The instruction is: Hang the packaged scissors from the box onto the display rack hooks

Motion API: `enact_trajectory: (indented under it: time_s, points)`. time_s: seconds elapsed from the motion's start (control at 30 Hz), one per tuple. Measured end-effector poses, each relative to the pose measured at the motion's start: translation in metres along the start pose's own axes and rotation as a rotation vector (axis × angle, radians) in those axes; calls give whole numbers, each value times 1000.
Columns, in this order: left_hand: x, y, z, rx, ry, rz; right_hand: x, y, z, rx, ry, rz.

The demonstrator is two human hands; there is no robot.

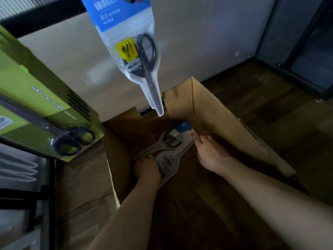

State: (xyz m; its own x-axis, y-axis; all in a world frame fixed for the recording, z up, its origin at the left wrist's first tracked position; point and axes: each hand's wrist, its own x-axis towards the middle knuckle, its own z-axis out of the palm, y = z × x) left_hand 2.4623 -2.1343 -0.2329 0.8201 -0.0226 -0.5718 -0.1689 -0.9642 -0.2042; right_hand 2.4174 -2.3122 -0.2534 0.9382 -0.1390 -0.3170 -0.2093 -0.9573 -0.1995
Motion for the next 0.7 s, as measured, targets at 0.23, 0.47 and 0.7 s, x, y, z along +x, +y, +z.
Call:
enact_trajectory:
  time_s: [0.23,0.47,0.7]
  points:
    - [-7,4,-10,-71,58,-44,14,2,3,118,57,118]
    - [-29,-7,-39,-159,142,-34,30,-7,8,198,142,135]
    - [-50,-19,-47,-63,358,77,47,-28,13,315,148,274]
